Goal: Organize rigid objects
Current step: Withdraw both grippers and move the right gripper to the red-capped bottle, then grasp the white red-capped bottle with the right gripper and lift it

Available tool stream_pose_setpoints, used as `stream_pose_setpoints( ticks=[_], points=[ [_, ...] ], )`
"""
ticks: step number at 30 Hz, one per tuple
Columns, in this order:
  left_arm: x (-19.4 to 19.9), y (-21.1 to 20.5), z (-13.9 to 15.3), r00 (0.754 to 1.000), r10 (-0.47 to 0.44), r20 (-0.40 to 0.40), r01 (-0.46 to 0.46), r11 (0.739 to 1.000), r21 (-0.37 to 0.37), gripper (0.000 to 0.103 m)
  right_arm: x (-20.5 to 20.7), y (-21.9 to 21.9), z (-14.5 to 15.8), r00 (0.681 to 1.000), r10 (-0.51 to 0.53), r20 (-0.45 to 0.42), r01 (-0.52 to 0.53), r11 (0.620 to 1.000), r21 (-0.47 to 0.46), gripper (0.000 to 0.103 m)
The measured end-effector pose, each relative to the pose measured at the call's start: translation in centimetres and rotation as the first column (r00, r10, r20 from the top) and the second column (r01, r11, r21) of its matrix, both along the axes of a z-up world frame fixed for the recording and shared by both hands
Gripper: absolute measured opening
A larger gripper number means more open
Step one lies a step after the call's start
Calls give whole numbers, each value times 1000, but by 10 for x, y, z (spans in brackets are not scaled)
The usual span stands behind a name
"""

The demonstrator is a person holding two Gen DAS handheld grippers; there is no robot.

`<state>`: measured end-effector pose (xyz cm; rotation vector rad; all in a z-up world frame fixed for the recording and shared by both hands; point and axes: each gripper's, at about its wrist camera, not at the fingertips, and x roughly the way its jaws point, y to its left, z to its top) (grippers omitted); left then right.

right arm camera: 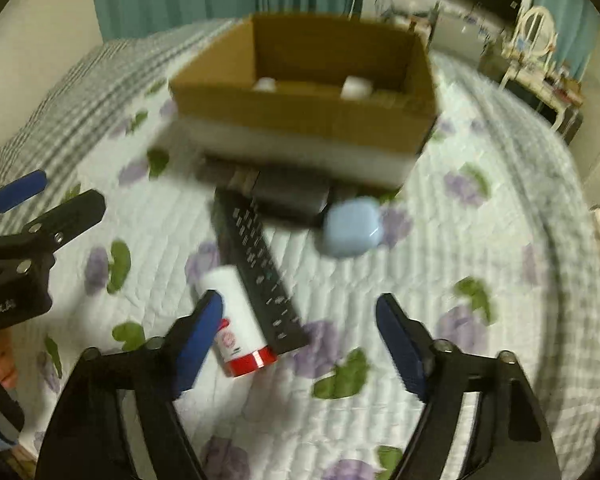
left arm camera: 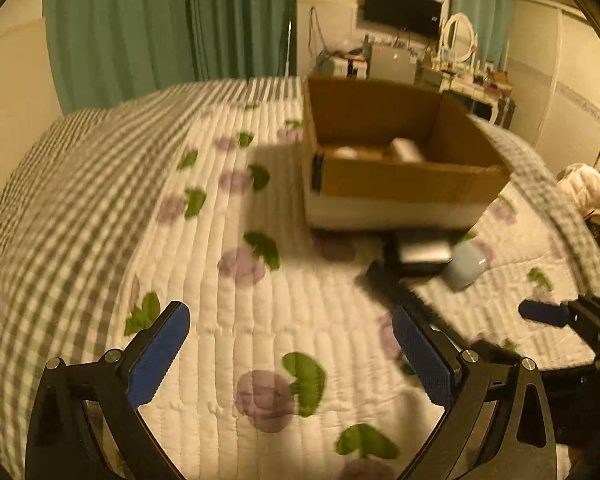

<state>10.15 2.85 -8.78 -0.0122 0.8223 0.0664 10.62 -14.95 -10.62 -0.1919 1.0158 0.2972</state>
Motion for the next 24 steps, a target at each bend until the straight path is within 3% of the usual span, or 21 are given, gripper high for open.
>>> stream_pose_setpoints(
  ticks=[4, 8, 14, 19, 24],
  points=[
    [5, 12, -21, 999, 36, -40, -37, 999, -12, 103, -7, 23, -22, 994, 101, -48, -101, 995, -3, 48],
    [3, 19, -35, 996, 48, -69, -50, 998, -28, 103, -11, 45, -40, 980, 187, -74, -191, 980, -62, 46],
    [-2, 21, -39, 995, 51, -82, -52, 999, -12, 103, -2, 49, -54, 983, 168, -81, -172, 984, -55, 42],
    [-3, 17, -34, 995, 54, -84, -54, 999, -2, 103, -7, 44, -44, 991, 128, -46, -130, 990, -50, 38],
    [-2, -1, -27, 995, 50, -86, -51, 999, -10, 103, -16, 22, -7, 997, 79, -2, -79, 997, 24, 37]
  ],
)
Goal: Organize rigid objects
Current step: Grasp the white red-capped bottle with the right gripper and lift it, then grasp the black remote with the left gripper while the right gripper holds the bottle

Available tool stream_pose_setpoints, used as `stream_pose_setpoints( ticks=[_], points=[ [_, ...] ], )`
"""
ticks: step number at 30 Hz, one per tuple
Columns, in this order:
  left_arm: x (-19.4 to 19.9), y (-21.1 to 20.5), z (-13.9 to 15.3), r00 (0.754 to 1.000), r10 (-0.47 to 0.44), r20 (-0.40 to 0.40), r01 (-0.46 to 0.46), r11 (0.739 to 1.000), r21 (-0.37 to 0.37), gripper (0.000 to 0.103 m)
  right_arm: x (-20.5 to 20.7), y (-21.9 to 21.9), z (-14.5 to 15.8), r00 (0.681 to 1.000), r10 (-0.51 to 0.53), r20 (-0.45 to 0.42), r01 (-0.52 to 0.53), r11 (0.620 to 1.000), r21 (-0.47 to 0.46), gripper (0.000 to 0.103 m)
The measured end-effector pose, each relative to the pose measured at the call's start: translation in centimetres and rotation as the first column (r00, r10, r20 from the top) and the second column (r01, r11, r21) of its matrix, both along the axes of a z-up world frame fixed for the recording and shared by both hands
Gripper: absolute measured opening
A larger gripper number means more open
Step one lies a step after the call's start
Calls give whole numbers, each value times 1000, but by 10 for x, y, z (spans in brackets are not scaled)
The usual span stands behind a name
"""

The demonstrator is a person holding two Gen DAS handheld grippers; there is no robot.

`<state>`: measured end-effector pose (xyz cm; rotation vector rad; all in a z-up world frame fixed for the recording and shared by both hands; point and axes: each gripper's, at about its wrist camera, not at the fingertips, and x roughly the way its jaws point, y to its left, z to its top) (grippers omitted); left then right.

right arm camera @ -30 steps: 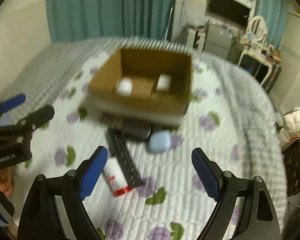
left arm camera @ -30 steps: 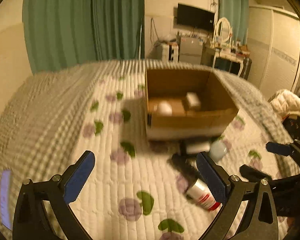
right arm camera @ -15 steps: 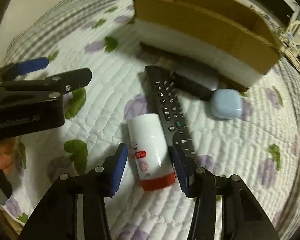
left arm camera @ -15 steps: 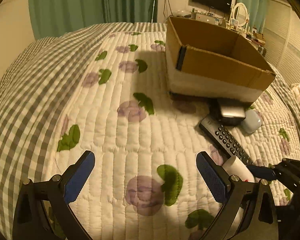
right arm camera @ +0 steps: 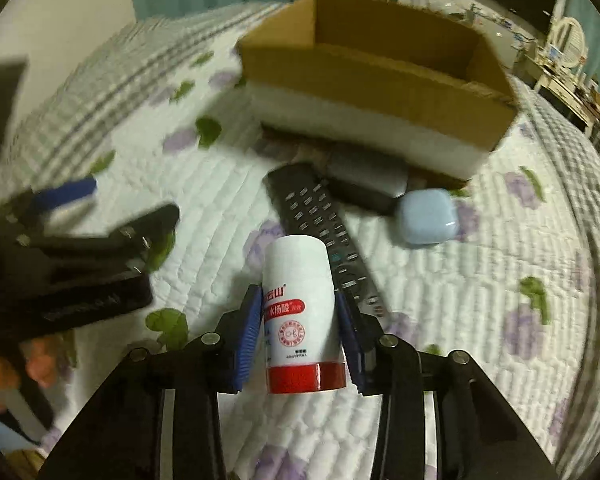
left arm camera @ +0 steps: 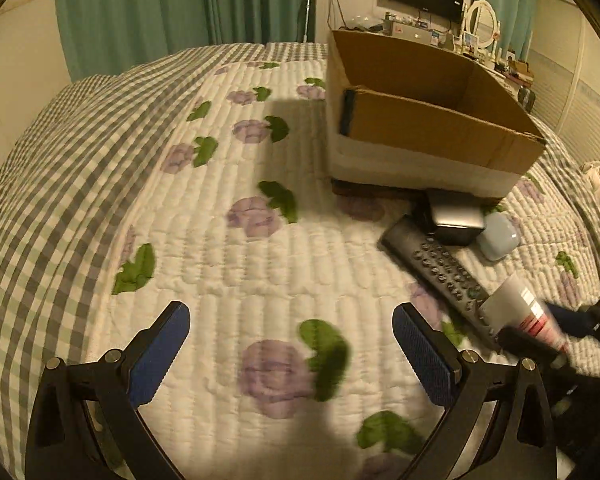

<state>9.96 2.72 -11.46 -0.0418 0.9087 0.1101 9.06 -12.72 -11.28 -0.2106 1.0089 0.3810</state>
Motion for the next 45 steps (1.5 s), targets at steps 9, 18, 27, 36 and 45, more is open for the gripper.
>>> stream_pose_setpoints(
  ticks=[9, 18, 27, 36, 45],
  points=[
    [16, -70, 9, 997, -82, 8, 82, 997, 14, 103, 30, -77, 22, 977, -208, 48, 210, 977, -24, 37],
    [63, -97, -28, 996, -12, -86, 7, 998, -63, 75, 47, -86, -5, 973, -230, 26, 231, 972, -39, 36],
    [74, -103, -30, 996, 9, -86, -11, 1000, -26, 42, 57, -92, -25, 975, -221, 8, 221, 975, -27, 36],
    [56, -94, -8, 991, -70, -111, 56, 991, -120, 18, 48, -90, -12, 973, -228, 19, 228, 974, -10, 36],
    [44, -108, -20, 986, -86, -146, 64, 987, -146, 28, 39, -83, -6, 973, -227, 25, 228, 973, -21, 36]
  ],
)
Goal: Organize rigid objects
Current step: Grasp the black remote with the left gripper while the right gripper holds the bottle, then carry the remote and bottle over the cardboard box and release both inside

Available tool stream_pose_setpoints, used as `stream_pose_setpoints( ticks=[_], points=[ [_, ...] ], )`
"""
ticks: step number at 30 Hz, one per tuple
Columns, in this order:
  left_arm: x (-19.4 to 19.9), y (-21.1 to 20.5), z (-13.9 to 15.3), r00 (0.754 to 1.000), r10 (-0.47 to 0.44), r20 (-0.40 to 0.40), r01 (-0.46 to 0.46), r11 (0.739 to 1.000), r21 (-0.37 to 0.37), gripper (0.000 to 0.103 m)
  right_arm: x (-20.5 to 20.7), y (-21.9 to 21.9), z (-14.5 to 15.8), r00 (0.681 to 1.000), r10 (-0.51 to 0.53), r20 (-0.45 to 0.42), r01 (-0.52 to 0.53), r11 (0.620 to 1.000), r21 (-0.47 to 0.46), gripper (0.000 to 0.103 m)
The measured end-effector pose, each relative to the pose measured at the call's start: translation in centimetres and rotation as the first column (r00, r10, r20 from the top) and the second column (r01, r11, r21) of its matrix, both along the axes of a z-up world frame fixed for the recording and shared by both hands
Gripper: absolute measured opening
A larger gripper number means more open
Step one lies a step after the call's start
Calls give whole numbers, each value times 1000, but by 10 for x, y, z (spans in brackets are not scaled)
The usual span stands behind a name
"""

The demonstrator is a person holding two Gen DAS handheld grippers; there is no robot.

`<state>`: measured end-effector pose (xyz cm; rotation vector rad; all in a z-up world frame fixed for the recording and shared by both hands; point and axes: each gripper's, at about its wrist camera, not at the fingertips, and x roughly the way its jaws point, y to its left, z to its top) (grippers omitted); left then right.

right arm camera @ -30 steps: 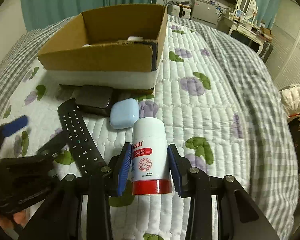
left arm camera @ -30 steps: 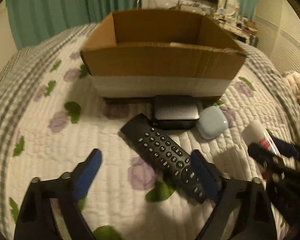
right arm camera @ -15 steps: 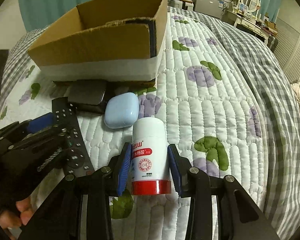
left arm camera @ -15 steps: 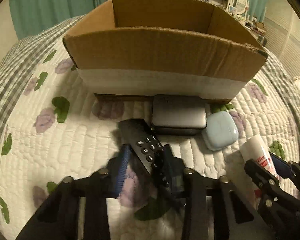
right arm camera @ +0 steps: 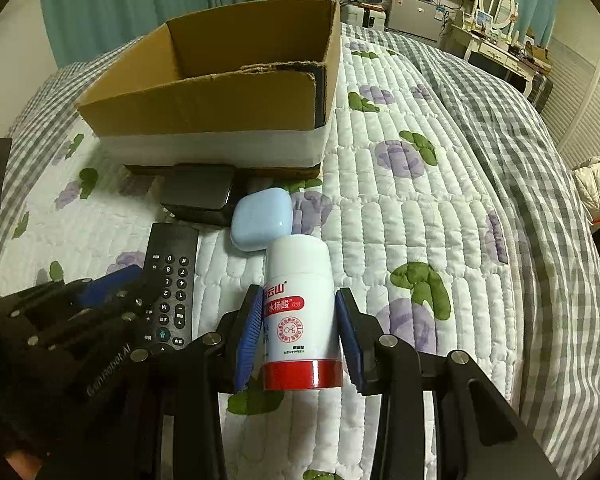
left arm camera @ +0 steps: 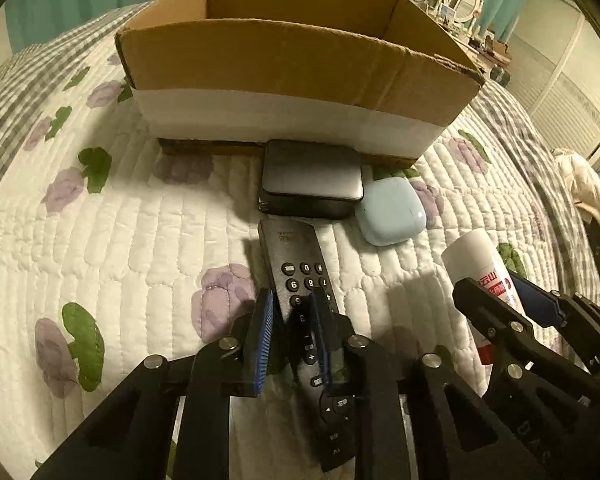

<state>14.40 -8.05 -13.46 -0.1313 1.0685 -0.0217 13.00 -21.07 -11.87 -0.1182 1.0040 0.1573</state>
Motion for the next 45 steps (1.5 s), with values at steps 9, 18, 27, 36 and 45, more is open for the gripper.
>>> stream_pose_setpoints(
  ticks=[9, 18, 27, 36, 45],
  points=[
    [-3, -13, -20, 999, -36, -5, 36, 997, 75, 60, 7, -13, -5, 999, -40, -9, 40, 999, 7, 36],
    [-10, -30, 5, 995, -77, 60, 71, 993, 91, 21, 9, -25, -2, 997, -74, -5, 74, 996, 44, 36],
    [-5, -5, 72, 984, -117, 134, 102, 989, 110, 20, 6, -10, 43, 998, -24, 63, 18, 996, 86, 36],
    [36, 27, 135, 969, -100, 226, 74, 990, 123, 20, 38, 13, 105, 986, 31, 165, -43, 997, 71, 36],
    [111, 38, 140, 960, -131, 247, 84, 977, 194, 21, 116, 33, 143, 972, 69, 224, -88, 993, 75, 36]
  ],
)
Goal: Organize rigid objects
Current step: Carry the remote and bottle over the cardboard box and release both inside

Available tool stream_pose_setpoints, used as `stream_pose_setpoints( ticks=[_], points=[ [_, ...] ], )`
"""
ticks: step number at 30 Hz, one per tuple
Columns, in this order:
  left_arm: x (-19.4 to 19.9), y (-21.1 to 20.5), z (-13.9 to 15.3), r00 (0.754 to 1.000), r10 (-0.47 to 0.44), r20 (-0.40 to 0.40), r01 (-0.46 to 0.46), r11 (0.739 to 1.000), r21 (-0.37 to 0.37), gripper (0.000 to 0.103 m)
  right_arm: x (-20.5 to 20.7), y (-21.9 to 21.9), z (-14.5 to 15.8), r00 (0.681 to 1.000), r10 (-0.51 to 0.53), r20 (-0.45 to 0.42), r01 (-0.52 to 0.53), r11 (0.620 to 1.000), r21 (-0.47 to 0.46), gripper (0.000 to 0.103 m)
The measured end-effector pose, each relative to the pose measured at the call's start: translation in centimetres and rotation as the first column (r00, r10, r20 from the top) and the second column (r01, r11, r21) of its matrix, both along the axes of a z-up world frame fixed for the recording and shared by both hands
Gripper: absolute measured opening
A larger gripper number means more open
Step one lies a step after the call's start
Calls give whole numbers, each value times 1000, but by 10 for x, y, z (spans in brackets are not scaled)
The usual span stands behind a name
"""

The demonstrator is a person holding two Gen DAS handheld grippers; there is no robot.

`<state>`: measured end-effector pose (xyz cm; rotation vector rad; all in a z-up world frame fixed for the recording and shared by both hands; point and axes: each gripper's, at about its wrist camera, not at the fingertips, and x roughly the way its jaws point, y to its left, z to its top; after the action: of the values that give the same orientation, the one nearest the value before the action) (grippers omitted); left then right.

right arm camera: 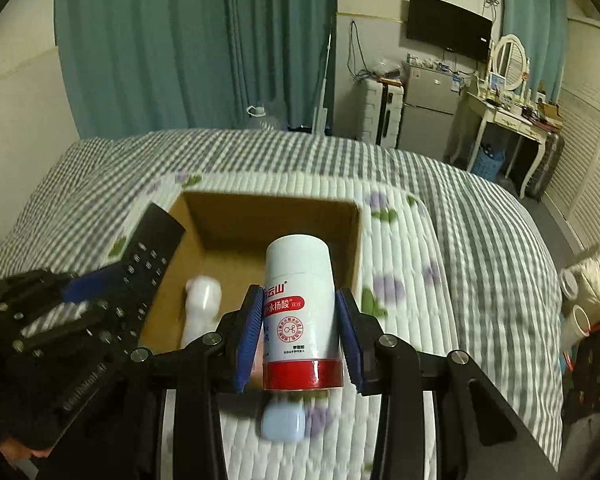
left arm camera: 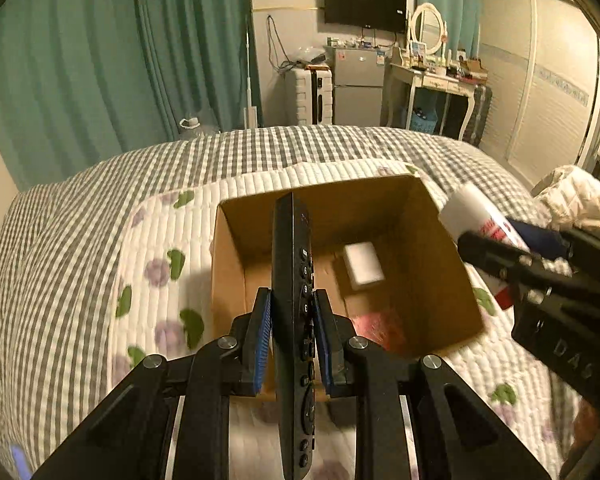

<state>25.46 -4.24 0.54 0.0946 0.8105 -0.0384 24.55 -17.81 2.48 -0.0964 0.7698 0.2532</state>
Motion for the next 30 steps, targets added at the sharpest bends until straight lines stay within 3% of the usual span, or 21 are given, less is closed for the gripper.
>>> stream_pose_setpoints(
  ticks=[5, 11, 19, 20, 21, 22, 23, 27, 29, 30],
  points=[
    [35, -1, -22, 1000, -18, -19, 18, 1000, 9, 21, 44, 14, -11, 1000, 11, -17, -11, 1000, -12, 36],
    [58, -5, -53, 998, -25, -54, 24, 1000, -8, 21, 80, 18, -45, 998, -16, -58, 15, 1000, -22, 36],
    [56, -8, -58, 998, -41, -37, 40, 998, -38, 24, 83, 15, -65, 999, 3, -34, -2, 1000, 27, 37],
    [54, -8, -55, 998, -46, -33, 45, 998, -41, 26, 80, 15, -62, 1000, 5, -22, -4, 999, 40, 38],
    [52, -9, -51, 998, -48, -33, 46, 998, -37, 37, 77, 14, -58, 1000, 4, -7, -4, 999, 49, 40],
    [49, -10, -46, 998, -43, -34, 42, 999, -26, 55, 74, 12, -52, 1000, -5, 10, 5, 999, 46, 48],
    [45, -10, -39, 999, -31, -24, 31, 999, -12, 60, 71, 10, -46, 1000, -17, 20, 17, 999, 39, 51],
    [21, -9, -5, 999, -31, 26, 31, 1000, 2, 62, 53, -8, -11, 997, -56, 51, 54, 998, 42, 51],
    [4, -6, 18, 998, -20, 60, 20, 1000, -7, 68, 39, -18, 10, 995, -70, 69, 67, 997, 36, 59],
    [-5, -4, 27, 997, -12, 74, 13, 1000, -13, 76, 30, -23, 21, 994, -78, 83, 76, 997, 32, 63]
  ],
)
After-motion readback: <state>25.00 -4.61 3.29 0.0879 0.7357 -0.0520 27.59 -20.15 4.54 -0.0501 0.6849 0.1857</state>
